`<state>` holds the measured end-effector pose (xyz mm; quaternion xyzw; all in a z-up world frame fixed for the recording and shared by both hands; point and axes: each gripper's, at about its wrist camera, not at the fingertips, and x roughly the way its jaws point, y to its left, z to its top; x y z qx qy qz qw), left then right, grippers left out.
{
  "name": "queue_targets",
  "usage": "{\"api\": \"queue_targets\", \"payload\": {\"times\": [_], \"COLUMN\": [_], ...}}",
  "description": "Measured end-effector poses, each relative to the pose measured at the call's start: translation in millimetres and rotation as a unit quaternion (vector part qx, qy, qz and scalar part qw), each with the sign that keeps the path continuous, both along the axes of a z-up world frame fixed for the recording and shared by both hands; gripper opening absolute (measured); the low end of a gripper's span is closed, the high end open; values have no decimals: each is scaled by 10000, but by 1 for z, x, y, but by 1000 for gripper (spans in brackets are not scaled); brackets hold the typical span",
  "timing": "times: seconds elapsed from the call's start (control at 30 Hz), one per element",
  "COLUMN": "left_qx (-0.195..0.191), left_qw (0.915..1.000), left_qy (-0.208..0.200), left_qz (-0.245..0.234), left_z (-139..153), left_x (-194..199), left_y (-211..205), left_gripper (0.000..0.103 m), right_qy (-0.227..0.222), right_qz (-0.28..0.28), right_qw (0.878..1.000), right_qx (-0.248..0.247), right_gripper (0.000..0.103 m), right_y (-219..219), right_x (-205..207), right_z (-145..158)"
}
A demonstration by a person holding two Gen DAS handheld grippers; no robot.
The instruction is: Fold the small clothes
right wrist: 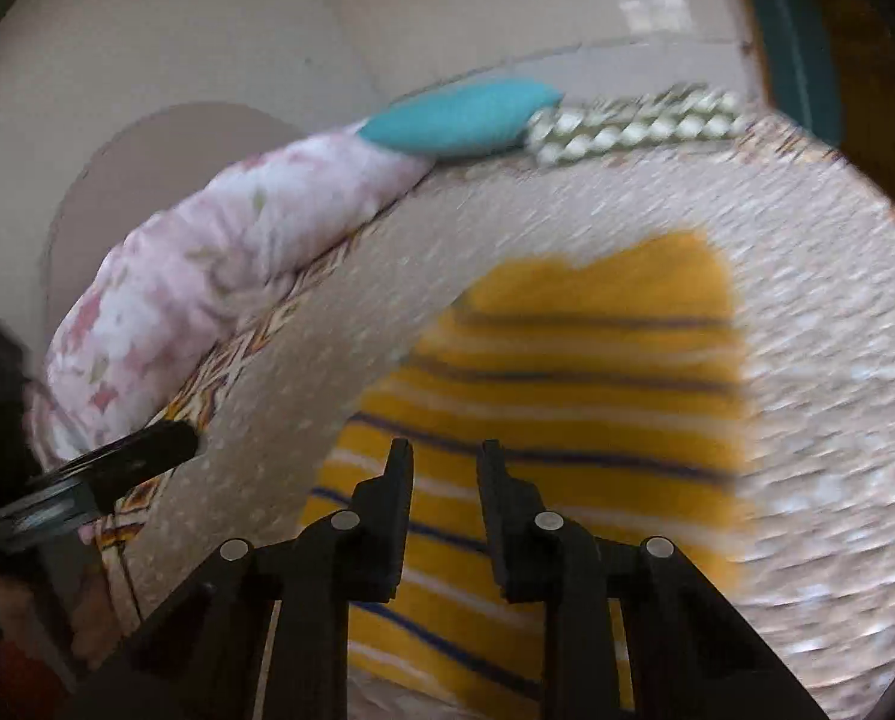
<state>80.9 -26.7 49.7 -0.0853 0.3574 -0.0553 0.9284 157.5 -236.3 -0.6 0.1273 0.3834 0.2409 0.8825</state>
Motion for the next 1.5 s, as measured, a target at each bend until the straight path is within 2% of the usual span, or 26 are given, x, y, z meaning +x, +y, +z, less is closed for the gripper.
{"api": "queue_targets", "payload": {"times": [0.07,0.13,0.23,0.3,0.43,0.5,0.57,0.67,0.8,0.9,0.97,1.03,1.1,1.17,1.23,1.27,1.3,1.33,1.4,1.5], "left_qx": [148,242,300,473,869,813,702,546,437,531,651,631,472,233,5,-87,-145,-182,-251,-477], "left_qw": [9996,9987,9975,9950,9855,9829,9830,9865,9922,9918,9905,9907,9924,9941,9950,9951,9950,9948,9936,9923], "left_qy": [-183,-319,-481,-661,-1265,-1529,-1608,-1435,-948,-781,-715,-635,-516,-369,-261,-243,-246,-270,-362,-354], "left_qz": [167,299,415,574,724,620,548,570,680,866,978,1028,1016,994,967,954,953,967,1039,1092], "left_z": [1,2,5,10,30,41,46,44,29,19,14,9,3,-4,-9,-11,-11,-12,-15,-20], "left_x": [-16,-28,-38,-45,-72,-87,-96,-97,-92,-93,-93,-94,-93,-93,-94,-95,-96,-98,-101,-101], "left_y": [7,12,18,20,15,14,13,10,6,8,12,19,28,38,47,50,53,57,64,72], "left_gripper": [91,91,92,97,102,103,103,103,103,103,103,103,103,103,103,103,103,103,103,103], "right_qy": [427,672,728,444,184,54,13,12,-35,-191,-237,-208,-141,-269,-592,-787,-967,-1202,-1829,-2107], "right_qz": [247,417,936,1090,910,569,177,-290,-343,-225,-149,-87,-96,-284,-457,-512,-616,-803,-1223,-1393], "right_qw": [9982,9955,9924,9930,9956,9984,9995,9984,9981,9973,9961,9935,9873,9720,9454,9342,9260,9093,8530,7859], "right_qx": [348,527,341,-28,118,-2,-244,-485,-508,-668,-834,-1117,-1581,-2316,-3173,-3442,-3598,-3901,-4732,-5645], "right_gripper": [24,25,25,26,26,29,31,31,34,45,48,51,61,63,26,13,10,10,9,9], "right_y": [26,49,93,111,90,59,34,1,-5,12,29,52,79,101,117,121,119,117,116,120], "right_x": [12,21,14,0,-24,-43,-57,-71,-73,-67,-60,-51,-40,-34,-37,-40,-46,-51,-64,-66], "right_z": [-23,-38,-47,-37,-18,-14,-13,-13,-5,0,0,-4,-15,-27,-33,-30,-23,-18,-8,-18]}}
